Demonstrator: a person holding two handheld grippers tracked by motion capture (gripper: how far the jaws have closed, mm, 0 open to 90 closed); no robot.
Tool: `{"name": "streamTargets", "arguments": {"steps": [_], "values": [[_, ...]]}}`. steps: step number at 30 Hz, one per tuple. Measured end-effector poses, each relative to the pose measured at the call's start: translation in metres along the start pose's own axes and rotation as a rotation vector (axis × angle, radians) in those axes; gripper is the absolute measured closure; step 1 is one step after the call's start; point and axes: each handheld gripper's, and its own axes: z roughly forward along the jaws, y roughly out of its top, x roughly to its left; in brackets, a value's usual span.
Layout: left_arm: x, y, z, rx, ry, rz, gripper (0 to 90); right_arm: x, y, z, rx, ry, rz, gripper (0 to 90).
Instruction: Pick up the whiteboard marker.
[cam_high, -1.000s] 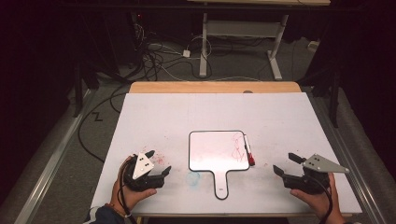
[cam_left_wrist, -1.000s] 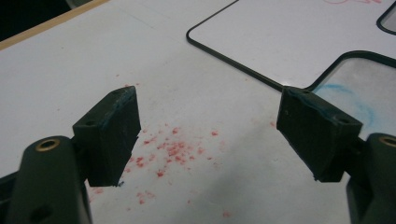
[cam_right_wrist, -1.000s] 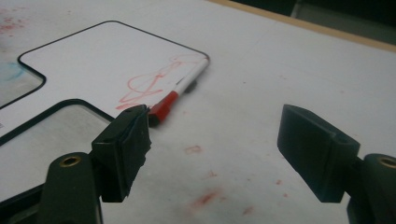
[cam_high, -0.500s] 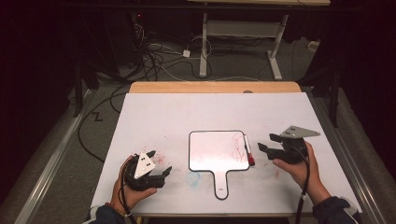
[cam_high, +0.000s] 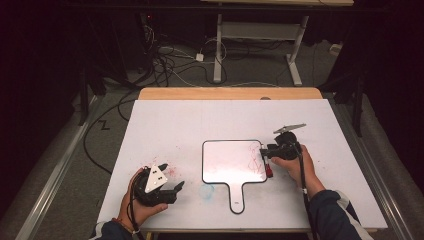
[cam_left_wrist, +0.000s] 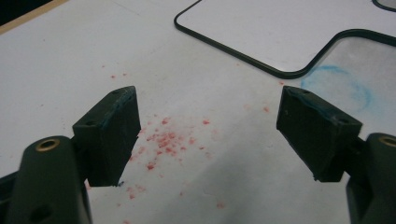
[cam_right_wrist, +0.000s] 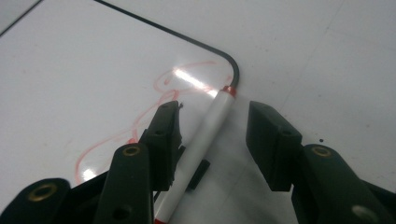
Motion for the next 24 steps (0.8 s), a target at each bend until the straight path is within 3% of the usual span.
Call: {"name": "streamTargets", "arguments": {"steps": [3,6,11,14,17,20,22,24], "values": [[-0.001,0.0,0.001,0.008,-0.007,0.003,20.7,0.0,-0.001,0.0,-0.004,0.022,0.012,67.6],[-0.001,0.001,0.002,0.015,-0.009,0.005,20.7,0.003,-0.001,-0.001,-0.012,0.056,0.004,80.8],[-0.001,0.002,0.003,0.014,-0.013,0.001,20.7,0.006,-0.002,-0.002,-0.01,0.039,-0.017,81.2],[-0.001,0.003,0.004,0.014,-0.023,-0.007,20.9,0.011,-0.001,-0.011,-0.051,0.035,-0.027,81.2],[-0.002,0.013,0.008,-0.017,-0.025,-0.056,20.8,0.018,0.001,-0.022,-0.097,0.045,-0.03,81.2],[-0.003,0.022,0.01,-0.066,-0.058,-0.085,21.3,0.024,0.003,-0.029,-0.135,0.058,-0.041,81.2],[-0.008,0.039,0.016,-0.124,-0.139,-0.133,22.8,0.037,0.005,-0.039,-0.19,0.082,-0.067,81.3],[-0.011,0.045,0.018,-0.132,-0.154,-0.136,24.2,0.047,0.006,-0.044,-0.231,0.116,-0.09,81.3]]}}
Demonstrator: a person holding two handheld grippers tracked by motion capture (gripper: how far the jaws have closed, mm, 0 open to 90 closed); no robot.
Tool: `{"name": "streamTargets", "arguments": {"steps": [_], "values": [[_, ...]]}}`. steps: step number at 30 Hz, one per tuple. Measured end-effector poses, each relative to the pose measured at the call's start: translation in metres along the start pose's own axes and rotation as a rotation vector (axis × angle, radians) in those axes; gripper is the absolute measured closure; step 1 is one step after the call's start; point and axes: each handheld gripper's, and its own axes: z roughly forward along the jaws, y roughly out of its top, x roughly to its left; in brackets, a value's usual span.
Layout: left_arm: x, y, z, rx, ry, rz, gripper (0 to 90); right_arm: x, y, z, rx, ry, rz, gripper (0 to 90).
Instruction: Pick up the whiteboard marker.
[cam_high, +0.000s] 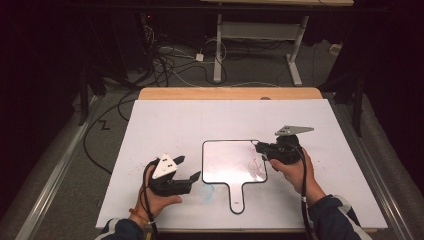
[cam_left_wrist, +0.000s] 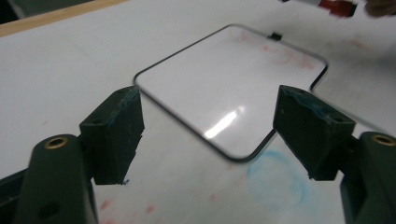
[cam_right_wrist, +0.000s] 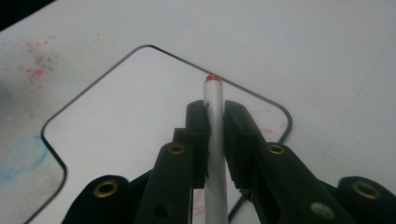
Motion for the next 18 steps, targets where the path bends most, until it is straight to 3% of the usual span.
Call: {"name": "streamTargets", "arguments": {"steps": [1,2,6,8,11,12,13,14,15,18], "values": [[-0.004,0.005,0.004,-0.014,-0.023,-0.002,24.2,0.005,0.001,-0.001,-0.009,0.003,-0.009,81.3],[-0.013,0.016,0.014,-0.033,-0.075,-0.013,24.2,0.01,0.002,-0.002,-0.021,0.011,-0.022,81.2],[-0.036,0.036,0.036,-0.062,-0.165,-0.009,24.9,0.031,0.005,-0.006,-0.093,0.081,-0.057,81.2],[-0.046,0.044,0.047,-0.069,-0.215,-0.018,25.8,0.042,0.006,-0.007,-0.102,0.089,-0.073,81.2],[-0.054,0.049,0.058,-0.067,-0.228,-0.014,28.2,0.054,0.005,-0.007,-0.123,0.119,-0.079,81.2],[-0.058,0.051,0.067,-0.064,-0.262,-0.031,28.4,0.058,0.004,-0.007,-0.133,0.131,-0.08,81.2],[-0.058,0.051,0.067,-0.064,-0.262,-0.031,29.7,0.061,0.003,-0.008,-0.139,0.131,-0.08,81.2],[-0.061,0.051,0.074,-0.06,-0.27,-0.055,31.4,0.064,0.003,-0.009,-0.145,0.133,-0.079,81.2],[-0.062,0.051,0.079,-0.057,-0.304,-0.078,31.8,0.065,0.003,-0.009,-0.152,0.143,-0.079,81.2],[-0.066,0.052,0.082,-0.072,-0.34,-0.087,35.3,0.071,0.001,-0.011,-0.171,0.146,-0.087,81.2]]}}
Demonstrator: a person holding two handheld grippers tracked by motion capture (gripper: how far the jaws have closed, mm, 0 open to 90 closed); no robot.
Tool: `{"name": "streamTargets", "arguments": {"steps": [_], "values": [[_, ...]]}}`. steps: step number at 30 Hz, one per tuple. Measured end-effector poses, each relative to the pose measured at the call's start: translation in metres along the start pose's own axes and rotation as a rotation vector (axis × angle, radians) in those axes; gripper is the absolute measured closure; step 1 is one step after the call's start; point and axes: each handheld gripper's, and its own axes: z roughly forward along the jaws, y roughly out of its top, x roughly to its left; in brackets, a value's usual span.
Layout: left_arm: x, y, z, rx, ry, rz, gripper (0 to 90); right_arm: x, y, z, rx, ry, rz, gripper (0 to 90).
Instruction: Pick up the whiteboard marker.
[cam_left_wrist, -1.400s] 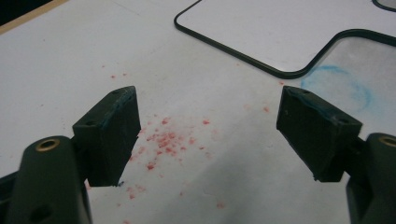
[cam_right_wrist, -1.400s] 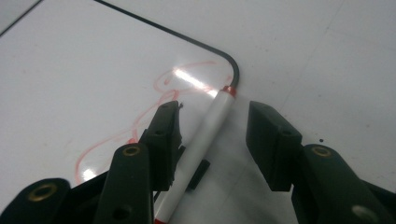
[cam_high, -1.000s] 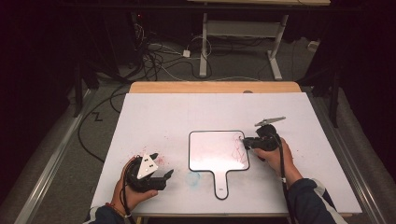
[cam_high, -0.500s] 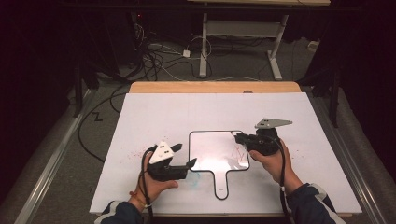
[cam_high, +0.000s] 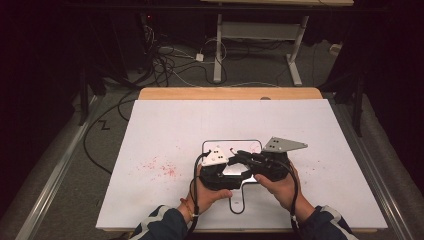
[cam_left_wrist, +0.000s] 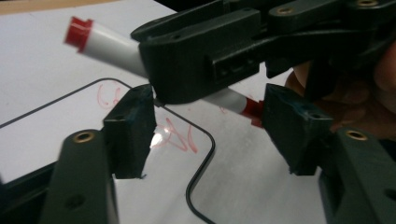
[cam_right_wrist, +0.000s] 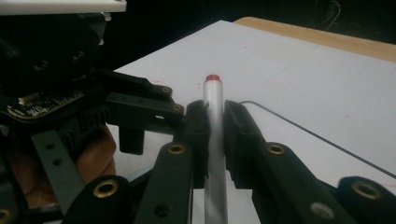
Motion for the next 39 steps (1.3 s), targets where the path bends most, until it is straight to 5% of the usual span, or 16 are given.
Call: {"name": "streamTargets", "arguments": {"steps": [7,13,26,29,32,34,35,39], "values": [[0.001,-0.003,0.001,0.011,-0.004,0.027,61.6,0.001,0.0,-0.004,-0.024,-0.007,0.007,81.2],[0.009,-0.004,-0.004,0.025,0.034,0.038,76.7,0.004,0.0,-0.007,-0.042,0.006,-0.022,80.4],[0.006,-0.006,-0.001,0.062,0.077,0.1,78.4,0.008,-0.003,-0.001,-0.004,-0.024,-0.072,81.2],[0.009,-0.006,-0.004,0.069,0.097,0.104,65.2,0.007,-0.002,-0.003,-0.014,-0.02,-0.088,81.3],[0.011,-0.006,-0.019,0.098,0.183,0.206,50.3,-0.003,-0.001,-0.007,-0.037,-0.06,-0.106,81.3],[0.012,-0.006,-0.027,0.097,0.185,0.224,38.2,-0.01,-0.001,-0.009,-0.042,-0.094,-0.122,81.3],[0.012,-0.008,-0.045,0.089,0.247,0.281,31.1,-0.024,-0.004,-0.009,-0.045,-0.123,-0.118,81.4],[0.018,-0.013,-0.072,0.082,0.285,0.303,20.4,-0.052,-0.008,-0.004,-0.038,-0.203,-0.101,81.4]]}}
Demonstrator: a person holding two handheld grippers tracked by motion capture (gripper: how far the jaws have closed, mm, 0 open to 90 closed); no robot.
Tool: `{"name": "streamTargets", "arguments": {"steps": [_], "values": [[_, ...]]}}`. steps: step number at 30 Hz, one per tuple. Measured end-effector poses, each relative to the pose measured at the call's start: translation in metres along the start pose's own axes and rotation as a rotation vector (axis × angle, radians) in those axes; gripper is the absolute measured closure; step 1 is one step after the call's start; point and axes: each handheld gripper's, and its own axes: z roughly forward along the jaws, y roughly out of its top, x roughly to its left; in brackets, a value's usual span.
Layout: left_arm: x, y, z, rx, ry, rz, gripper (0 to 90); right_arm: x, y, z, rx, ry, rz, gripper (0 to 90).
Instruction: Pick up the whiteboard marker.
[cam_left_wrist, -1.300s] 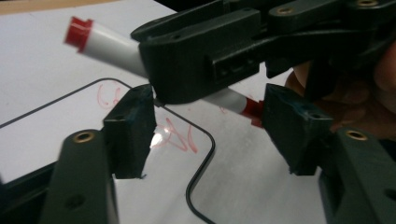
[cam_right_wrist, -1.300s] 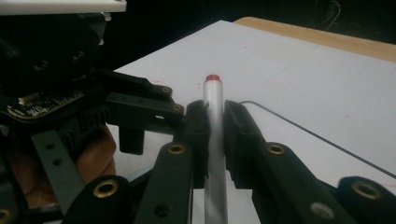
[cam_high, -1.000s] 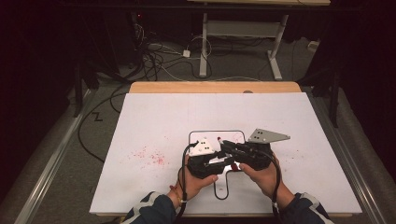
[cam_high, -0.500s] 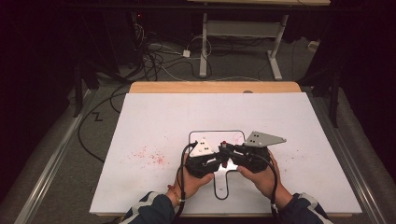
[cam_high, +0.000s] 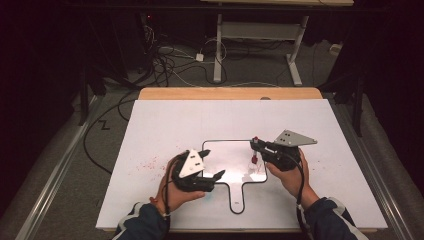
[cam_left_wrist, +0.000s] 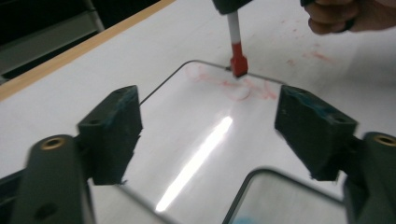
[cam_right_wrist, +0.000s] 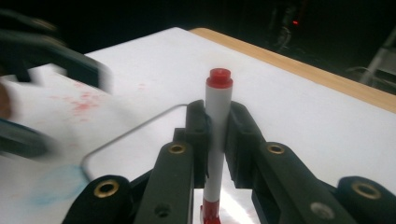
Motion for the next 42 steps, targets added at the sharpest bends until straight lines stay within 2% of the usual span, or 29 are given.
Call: {"name": "streamTargets", "arguments": {"steps": [1,2,3,4,6,8,9,11,12,13,18,19,21,23,26,28,30,33,36,39,41,42], "values": [[0.003,-0.005,-0.007,0.004,0.028,0.0,20.4,0.0,0.0,0.0,0.0,0.0,0.0,81.4],[0.009,-0.019,-0.019,0.023,0.054,-0.015,18.9,-0.01,0.0,0.004,-0.018,-0.007,0.02,81.4],[0.009,-0.019,-0.019,0.023,0.054,-0.015,18.1,-0.01,0.0,0.004,-0.018,-0.007,0.02,81.4],[0.012,-0.026,-0.024,0.037,0.076,-0.016,18.1,-0.013,0.0,0.007,-0.015,-0.036,0.001,81.4],[0.018,-0.04,-0.034,0.064,0.099,-0.036,18.1,-0.022,0.001,0.017,-0.022,-0.06,0.009,81.4],[0.021,-0.052,-0.042,0.09,0.123,-0.031,18.1,-0.024,0.001,0.02,-0.027,-0.068,0.004,81.4],[0.023,-0.057,-0.046,0.101,0.134,-0.031,18.1,-0.028,0.001,0.028,-0.025,-0.076,0.007,81.4],[0.024,-0.065,-0.052,0.12,0.178,0.0,18.1,-0.032,0.0,0.035,-0.023,-0.08,0.013,81.4],[0.024,-0.068,-0.054,0.133,0.194,0.003,18.1,-0.032,0.0,0.035,-0.023,-0.08,0.013,81.4],[0.024,-0.072,-0.056,0.145,0.183,-0.022,18.1,-0.034,0.0,0.038,-0.017,-0.09,0.014,81.3],[0.025,-0.085,-0.063,0.179,0.173,-0.047,18.1,-0.041,-0.001,0.049,-0.005,-0.119,0.013,81.4],[0.025,-0.086,-0.063,0.183,0.173,-0.056,18.2,-0.042,-0.002,0.05,-0.009,-0.12,0.026,81.4],[0.027,-0.086,-0.063,0.176,0.16,-0.076,18.5,-0.043,-0.003,0.054,-0.001,-0.133,0.016,81.4],[0.025,-0.084,-0.06,0.18,0.17,-0.069,19.0,-0.044,-0.004,0.056,-0.009,-0.139,0.01,81.4],[0.023,-0.083,-0.057,0.186,0.162,-0.058,19.4,-0.041,-0.003,0.059,-0.014,-0.14,0.011,81.4],[0.023,-0.083,-0.056,0.19,0.16,-0.055,19.4,-0.036,-0.003,0.061,-0.018,-0.109,0.021,81.5],[0.024,-0.083,-0.057,0.178,0.151,-0.061,19.4,-0.028,-0.003,0.063,-0.024,-0.054,0.039,81.4],[0.024,-0.083,-0.058,0.172,0.147,-0.063,19.5,-0.019,-0.001,0.065,-0.02,-0.037,-0.019,81.5],[0.024,-0.083,-0.057,0.179,0.142,-0.057,19.4,-0.029,-0.001,0.067,-0.019,-0.092,-0.035,81.5],[0.024,-0.084,-0.056,0.186,0.136,-0.055,19.5,-0.045,-0.003,0.066,-0.024,-0.159,-0.011,81.5],[0.024,-0.084,-0.055,0.189,0.129,-0.057,19.5,-0.05,-0.004,0.066,-0.033,-0.158,0.022,81.5],[0.024,-0.084,-0.055,0.19,0.131,-0.054,19.5,-0.05,-0.004,0.066,-0.031,-0.154,0.014,81.5]]}}
